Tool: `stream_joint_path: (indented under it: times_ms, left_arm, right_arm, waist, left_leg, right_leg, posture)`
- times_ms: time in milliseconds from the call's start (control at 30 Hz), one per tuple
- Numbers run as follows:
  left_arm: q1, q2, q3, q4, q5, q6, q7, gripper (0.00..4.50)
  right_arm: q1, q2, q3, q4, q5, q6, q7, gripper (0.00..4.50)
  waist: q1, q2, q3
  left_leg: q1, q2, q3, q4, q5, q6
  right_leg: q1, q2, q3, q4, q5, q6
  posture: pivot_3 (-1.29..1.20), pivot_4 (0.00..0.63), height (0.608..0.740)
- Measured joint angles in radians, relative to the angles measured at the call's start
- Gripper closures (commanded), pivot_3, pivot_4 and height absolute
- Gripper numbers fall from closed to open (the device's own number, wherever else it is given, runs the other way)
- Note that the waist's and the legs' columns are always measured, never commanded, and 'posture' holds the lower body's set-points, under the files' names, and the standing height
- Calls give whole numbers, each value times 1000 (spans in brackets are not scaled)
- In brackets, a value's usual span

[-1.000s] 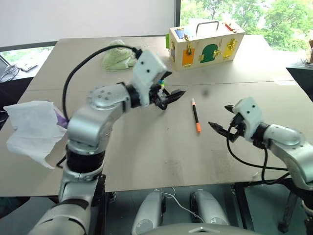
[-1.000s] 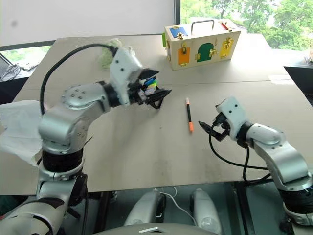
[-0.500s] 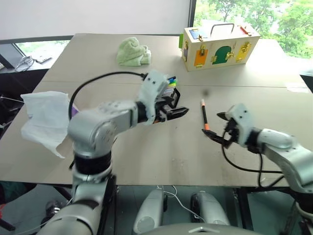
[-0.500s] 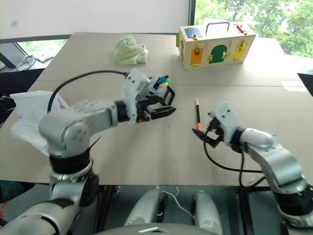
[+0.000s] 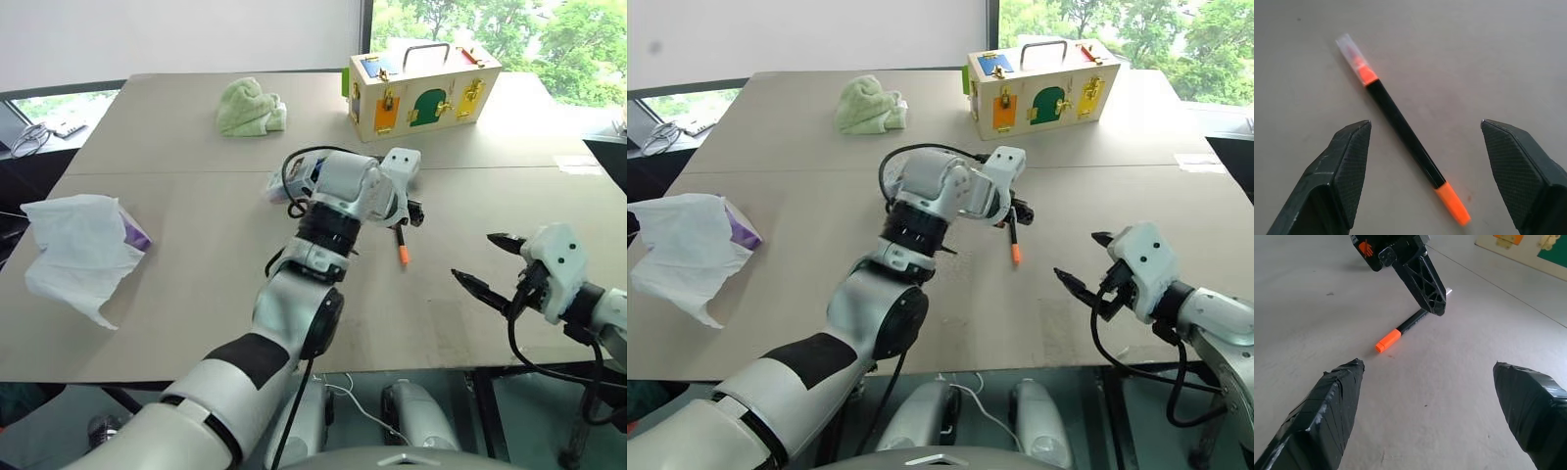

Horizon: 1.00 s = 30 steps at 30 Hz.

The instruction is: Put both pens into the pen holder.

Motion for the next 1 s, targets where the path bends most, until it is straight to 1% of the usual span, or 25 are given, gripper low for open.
stream_joint_path:
  times_ms: [33, 67, 100, 133, 167, 233, 367, 500, 567, 633, 700, 733, 767, 800, 833, 900, 967, 1000]
  left_arm:
    - [-20, -3, 9, 54, 5, -29, 18, 832]
    - [-54, -7, 39, 190, 20, -122, 75, 832]
    - [-76, -11, 58, 247, 13, -176, 98, 832]
    - [-89, -12, 69, 290, 12, -219, 112, 1383]
    - [-101, -14, 73, 337, 13, -267, 122, 1630]
    - [-107, -14, 74, 396, 22, -333, 123, 2637]
    - [-111, -14, 65, 456, 45, -390, 108, 4427]
    - [-120, -14, 64, 460, 44, -380, 45, 4427]
    - [-137, -15, 74, 455, 12, -332, -35, 4427]
    - [-143, -13, 87, 414, -28, -281, -107, 4427]
    - [-144, -11, 81, 323, -57, -260, -164, 4427]
    - [-115, 1, 28, 127, -46, -318, -197, 4427]
    - [-82, 13, -11, -26, -22, -413, -210, 4427]
    - [-36, 31, -58, -182, 15, -544, -222, 4427]
    - [-10, 46, -80, -259, 40, -638, -230, 4427]
    - [63, 110, -131, -383, 105, -865, -248, 4427]
    - [103, 149, -136, -401, 124, -958, -270, 4427]
    - [141, 176, -139, -405, 145, -1032, -276, 4427]
  right_arm:
    - [15, 2, -10, -6, 0, -1, 0, 0]
    - [52, 4, -41, -26, 2, -7, 3, 0]
    - [71, 4, -62, -34, 6, -14, 7, 0]
    - [79, 4, -78, -43, 10, -24, 9, 0]
    - [104, 5, -104, -60, 15, -36, 17, 0]
    - [148, 7, -138, -85, 28, -47, 31, 0]
    - [207, 8, -161, -118, 39, -65, 46, 0]
    - [222, 8, -171, -130, 38, -68, 42, 0]
    - [218, 9, -170, -132, 39, -68, 33, 0]
    - [216, 9, -165, -133, 39, -68, 26, 0]
    - [205, 9, -153, -132, 39, -68, 25, 0]
    - [178, 9, -126, -127, 40, -69, 25, 0]
    - [155, 10, -106, -115, 40, -72, 25, 0]
    - [133, 10, -87, -101, 40, -73, 25, 0]
    - [122, 10, -80, -94, 40, -74, 25, 0]
    - [81, 10, -48, -70, 39, -79, 26, 0]
    - [54, 9, -25, -53, 37, -82, 26, 0]
    - [42, 9, -10, -49, 37, -85, 26, 0]
  waist:
    - [4, 0, 0]
    - [8, 0, 0]
    - [12, 0, 0]
    - [12, 0, -1]
    - [12, 1, -1]
    - [15, 1, -3]
    - [18, 1, -3]
    - [20, 1, -3]
    - [19, 1, -2]
    - [13, 0, -1]
    - [10, 0, -1]
    - [2, 1, -1]
    - [-3, 2, -1]
    - [-9, 4, -2]
    - [-9, 5, -3]
    - [-11, 7, -4]
    - [-9, 7, -4]
    - [-5, 7, -4]
  left_leg:
    - [0, 0, 0, 0, 0, 0]
    - [0, 0, 0, 0, 0, 0]
    - [0, 0, 0, 0, 0, 0]
    - [1, 0, 0, 0, 0, 0]
    - [1, -1, 0, 0, 0, 0]
    - [4, -1, 0, 0, 0, 0]
    - [16, -2, -1, 0, -1, 1]
    - [15, -3, -1, -1, -1, 1]
    - [12, -3, -1, -1, 0, 1]
    - [12, -3, -1, -2, 0, -1]
    - [8, -3, 0, -3, 1, -3]
    - [1, -2, 2, -2, 2, -3]
    - [-1, -1, 3, -2, 2, -4]
    - [1, -1, 5, -4, 2, -5]
    - [2, 0, 5, -4, 2, -5]
    - [4, 0, 8, -7, 2, -5]
    - [4, 0, 8, -6, 2, -4]
    - [3, -1, 7, -4, 2, -3]
  right_leg:
    - [0, 0, 0, 0, 0, 0]
    - [-1, 0, 0, 0, 0, 0]
    - [0, 0, 0, 0, 0, 0]
    - [1, -1, 0, -1, 0, 0]
    - [1, -1, 0, 0, 0, 1]
    - [5, -1, -1, -1, 0, 2]
    - [18, -2, -2, -3, -4, 9]
    - [17, -3, -2, -3, -4, 9]
    - [15, -3, -2, -3, -4, 9]
    - [13, -3, -1, -3, -4, 9]
    - [9, -3, 0, -2, -4, 8]
    - [0, -3, 3, -1, -2, 5]
    - [-3, -7, 6, 0, -1, 4]
    - [-2, -7, 9, 0, -1, 4]
    - [-2, -7, 10, 0, -1, 3]
    - [-2, -6, 13, -1, -1, 3]
    - [-1, -6, 12, -1, -1, 3]
    - [-1, -5, 10, -1, -1, 4]
  posture:
    - [0, 150, 740]
    - [0, 150, 740]
    - [0, 150, 740]
    - [0, 150, 740]
    - [0, 150, 740]
    - [0, 150, 740]
    - [0, 150, 740]
    - [0, 150, 740]
    - [0, 150, 740]
    - [0, 150, 740]
    - [0, 150, 740]
    - [0, 150, 740]
    - [0, 150, 740]
    - [0, 150, 740]
    - [0, 150, 740]
    - [0, 150, 740]
    - [0, 150, 740]
    - [0, 150, 740]
